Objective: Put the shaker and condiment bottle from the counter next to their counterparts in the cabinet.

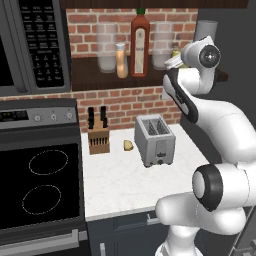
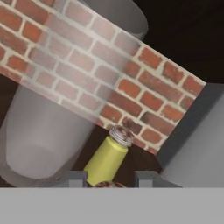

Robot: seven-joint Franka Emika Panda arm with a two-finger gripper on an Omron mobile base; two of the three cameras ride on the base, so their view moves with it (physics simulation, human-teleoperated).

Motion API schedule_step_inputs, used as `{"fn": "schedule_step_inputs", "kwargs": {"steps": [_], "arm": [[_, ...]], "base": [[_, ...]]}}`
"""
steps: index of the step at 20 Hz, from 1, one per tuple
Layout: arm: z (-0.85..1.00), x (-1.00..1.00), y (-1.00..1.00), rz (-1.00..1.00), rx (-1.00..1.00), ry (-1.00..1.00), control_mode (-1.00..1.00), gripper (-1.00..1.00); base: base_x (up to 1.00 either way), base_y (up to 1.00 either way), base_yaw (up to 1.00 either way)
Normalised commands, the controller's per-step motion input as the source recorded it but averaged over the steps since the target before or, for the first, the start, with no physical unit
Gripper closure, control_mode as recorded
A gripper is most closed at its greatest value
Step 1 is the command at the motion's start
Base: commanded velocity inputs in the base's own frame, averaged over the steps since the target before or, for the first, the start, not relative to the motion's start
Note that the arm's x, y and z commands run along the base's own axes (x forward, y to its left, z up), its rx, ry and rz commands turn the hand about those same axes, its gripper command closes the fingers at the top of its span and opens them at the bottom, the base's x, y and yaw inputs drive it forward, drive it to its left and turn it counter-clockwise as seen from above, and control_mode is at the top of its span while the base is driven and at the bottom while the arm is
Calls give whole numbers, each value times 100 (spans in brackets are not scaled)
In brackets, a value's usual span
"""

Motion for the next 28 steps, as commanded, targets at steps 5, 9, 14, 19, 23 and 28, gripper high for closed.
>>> {"fn": "schedule_step_inputs", "kwargs": {"steps": [5, 9, 14, 19, 23, 28], "arm": [[-4, 8, 0, 0, 0, 0, -100, -100], [-6, 13, 0, 0, 0, -2, -100, -100], [-1, -9, 0, 0, 3, 0, -100, -100], [0, -42, -2, 0, 6, 0, -100, -100], [0, -77, -12, 0, 10, -4, -100, -100], [1, -95, -12, 0, 11, -6, -100, -100]], "base": [[0, 0, 0], [0, 0, 0], [0, 0, 0], [0, 0, 0], [0, 0, 0], [0, 0, 0]]}}
